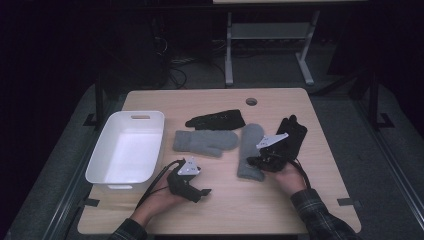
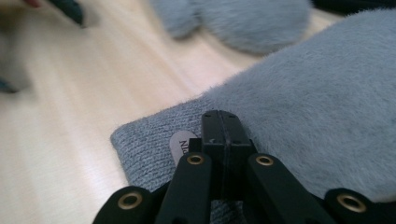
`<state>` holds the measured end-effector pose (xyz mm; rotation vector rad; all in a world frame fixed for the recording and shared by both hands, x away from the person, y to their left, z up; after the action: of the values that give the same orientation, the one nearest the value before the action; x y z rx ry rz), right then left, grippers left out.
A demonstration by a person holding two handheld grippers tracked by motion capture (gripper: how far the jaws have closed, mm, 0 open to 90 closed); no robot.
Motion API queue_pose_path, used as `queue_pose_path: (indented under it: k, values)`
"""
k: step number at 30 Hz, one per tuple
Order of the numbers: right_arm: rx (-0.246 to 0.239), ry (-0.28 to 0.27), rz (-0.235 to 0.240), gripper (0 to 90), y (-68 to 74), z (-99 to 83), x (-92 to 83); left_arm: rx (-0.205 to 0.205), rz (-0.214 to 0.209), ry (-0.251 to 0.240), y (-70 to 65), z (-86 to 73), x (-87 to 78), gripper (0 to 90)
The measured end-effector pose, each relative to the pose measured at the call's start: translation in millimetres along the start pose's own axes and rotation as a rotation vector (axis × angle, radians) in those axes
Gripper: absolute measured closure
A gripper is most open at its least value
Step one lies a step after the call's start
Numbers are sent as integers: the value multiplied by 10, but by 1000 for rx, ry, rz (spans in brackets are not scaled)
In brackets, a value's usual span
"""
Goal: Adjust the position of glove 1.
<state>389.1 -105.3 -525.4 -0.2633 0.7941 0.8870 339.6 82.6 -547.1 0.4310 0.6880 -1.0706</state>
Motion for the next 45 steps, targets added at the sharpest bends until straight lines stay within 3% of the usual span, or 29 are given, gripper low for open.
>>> queue_pose_path:
  k: [5, 17, 23, 27, 33, 34, 35, 36, 38, 40, 45]
  values:
    - [-42, 8, 35, 900, 199, -48, -19, 5, 2, 1, 6, 1, -1, 125]
    - [-65, 24, 102, 900, 569, -159, -90, -2, 1, -9, -1, 6, 6, 125]
    - [-98, 21, 112, 900, 673, -162, -110, -2, 2, -9, 0, 6, 6, 125]
    - [-92, -13, 65, 899, 504, -62, -211, -3, 1, -10, -1, 6, 7, 125]
    - [-13, -47, -46, 900, -64, 59, -253, 9, 2, 2, 8, 1, -2, 125]
    - [-13, -47, -46, 900, -64, 59, -253, 6, 2, 0, 6, 1, 0, 125]
    - [8, -40, -74, 900, -211, 62, -224, 2, 1, 0, 2, 1, 0, 125]
    - [13, -42, -81, 900, -264, 61, -201, 0, 0, -2, 1, 3, 2, 125]
    - [19, -35, -81, 900, -297, 49, -176, 1, 0, -1, 1, 3, 2, 125]
    - [9, 16, -85, 900, -341, -39, -102, 1, 0, -1, 2, 4, 3, 125]
    - [1, 62, -77, 900, -292, -153, -96, 1, 0, -2, 1, 4, 3, 125]
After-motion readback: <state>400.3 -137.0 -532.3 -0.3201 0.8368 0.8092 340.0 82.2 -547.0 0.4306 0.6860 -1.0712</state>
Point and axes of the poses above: each handheld gripper's, and its own axes: x roughly forward along the jaws, z roughly out of its top, y roughly to its left, the point moved 10 cm from there along x, roughly forward along the jaws
